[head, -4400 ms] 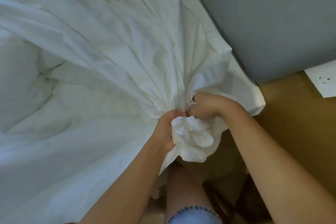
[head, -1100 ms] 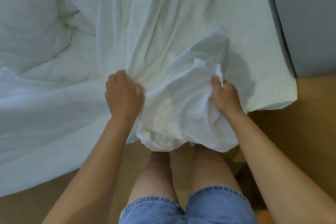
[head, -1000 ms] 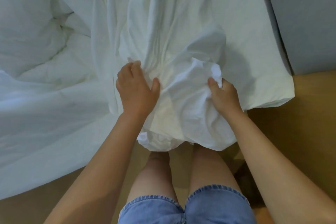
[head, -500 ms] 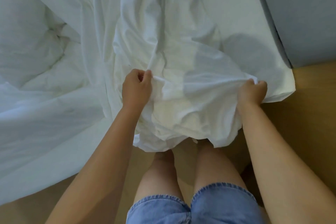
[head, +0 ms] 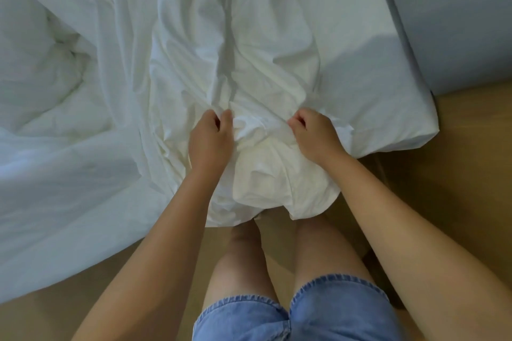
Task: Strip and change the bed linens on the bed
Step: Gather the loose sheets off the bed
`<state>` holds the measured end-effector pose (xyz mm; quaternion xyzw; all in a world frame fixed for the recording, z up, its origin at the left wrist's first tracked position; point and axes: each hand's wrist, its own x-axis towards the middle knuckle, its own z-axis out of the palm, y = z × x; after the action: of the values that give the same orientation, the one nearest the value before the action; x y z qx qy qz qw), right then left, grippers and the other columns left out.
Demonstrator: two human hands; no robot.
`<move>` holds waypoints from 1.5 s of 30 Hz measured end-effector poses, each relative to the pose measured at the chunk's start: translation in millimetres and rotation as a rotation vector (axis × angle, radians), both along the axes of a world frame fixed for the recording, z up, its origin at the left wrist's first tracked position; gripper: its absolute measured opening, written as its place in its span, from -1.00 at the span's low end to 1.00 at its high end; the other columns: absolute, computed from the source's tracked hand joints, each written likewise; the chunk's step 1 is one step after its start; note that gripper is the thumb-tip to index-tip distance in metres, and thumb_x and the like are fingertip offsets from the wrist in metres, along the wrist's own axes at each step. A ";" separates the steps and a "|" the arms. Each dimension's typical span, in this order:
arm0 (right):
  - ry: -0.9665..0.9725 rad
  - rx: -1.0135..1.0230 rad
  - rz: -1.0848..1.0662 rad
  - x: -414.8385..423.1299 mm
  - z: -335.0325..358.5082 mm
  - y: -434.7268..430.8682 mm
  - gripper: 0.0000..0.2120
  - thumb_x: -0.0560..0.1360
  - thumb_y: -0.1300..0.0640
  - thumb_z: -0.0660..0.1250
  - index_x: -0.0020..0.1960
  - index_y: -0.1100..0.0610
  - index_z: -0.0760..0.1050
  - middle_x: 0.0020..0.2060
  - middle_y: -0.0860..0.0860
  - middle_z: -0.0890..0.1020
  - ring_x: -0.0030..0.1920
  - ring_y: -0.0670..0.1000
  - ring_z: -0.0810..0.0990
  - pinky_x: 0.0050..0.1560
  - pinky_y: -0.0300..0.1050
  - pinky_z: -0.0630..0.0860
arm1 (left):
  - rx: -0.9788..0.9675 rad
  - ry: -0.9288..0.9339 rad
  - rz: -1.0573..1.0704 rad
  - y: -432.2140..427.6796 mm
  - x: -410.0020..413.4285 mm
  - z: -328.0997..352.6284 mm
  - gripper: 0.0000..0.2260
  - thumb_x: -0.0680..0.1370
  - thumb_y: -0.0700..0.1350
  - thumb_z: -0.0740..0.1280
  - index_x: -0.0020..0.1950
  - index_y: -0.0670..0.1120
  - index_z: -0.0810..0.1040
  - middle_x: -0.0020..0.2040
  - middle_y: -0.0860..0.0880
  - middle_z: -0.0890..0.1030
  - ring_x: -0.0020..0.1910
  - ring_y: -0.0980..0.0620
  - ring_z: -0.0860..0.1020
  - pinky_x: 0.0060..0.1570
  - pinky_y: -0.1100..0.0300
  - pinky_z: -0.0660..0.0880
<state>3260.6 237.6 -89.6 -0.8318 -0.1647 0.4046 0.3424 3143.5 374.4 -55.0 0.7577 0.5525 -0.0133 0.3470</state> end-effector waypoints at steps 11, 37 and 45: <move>0.120 0.161 0.048 10.4 -7.0 12.1 -0.82 0.56 0.16 0.24 -0.23 0.12 0.39 -0.40 -0.08 0.43 -0.40 -0.15 0.36 -0.37 -0.33 0.29 | 0.062 -0.165 0.075 19.5 68.1 -0.8 -0.63 0.58 0.00 0.23 -0.38 -0.03 0.21 -0.46 0.09 0.31 -0.48 0.15 0.28 -0.43 0.33 0.27; -0.065 0.130 -0.288 24.9 -7.7 41.6 -0.66 0.59 0.19 0.15 -0.34 0.01 0.18 -0.40 -0.09 0.34 -0.38 -0.16 0.30 -0.36 -0.20 0.20 | 0.065 -0.003 -0.267 -33.9 9.0 -4.7 -0.61 0.49 0.01 0.39 0.23 -0.17 0.47 0.17 -0.11 0.49 0.17 -0.06 0.42 0.14 0.22 0.28; 0.401 0.062 -0.017 9.0 -8.4 18.3 -0.75 0.50 -0.20 0.24 -0.19 -0.03 0.38 -0.30 -0.19 0.46 -0.34 -0.26 0.43 -0.33 -0.41 0.32 | 0.068 0.172 -0.240 -38.0 -0.7 -14.7 -0.78 0.60 -0.01 0.19 -0.20 -0.08 0.37 -0.32 0.10 0.35 -0.32 0.04 0.39 -0.33 0.16 0.28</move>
<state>3269.6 255.9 -98.1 -0.7252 -0.0986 0.5538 0.3970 3142.9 336.4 -69.7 0.8256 0.4859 -0.1011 0.2685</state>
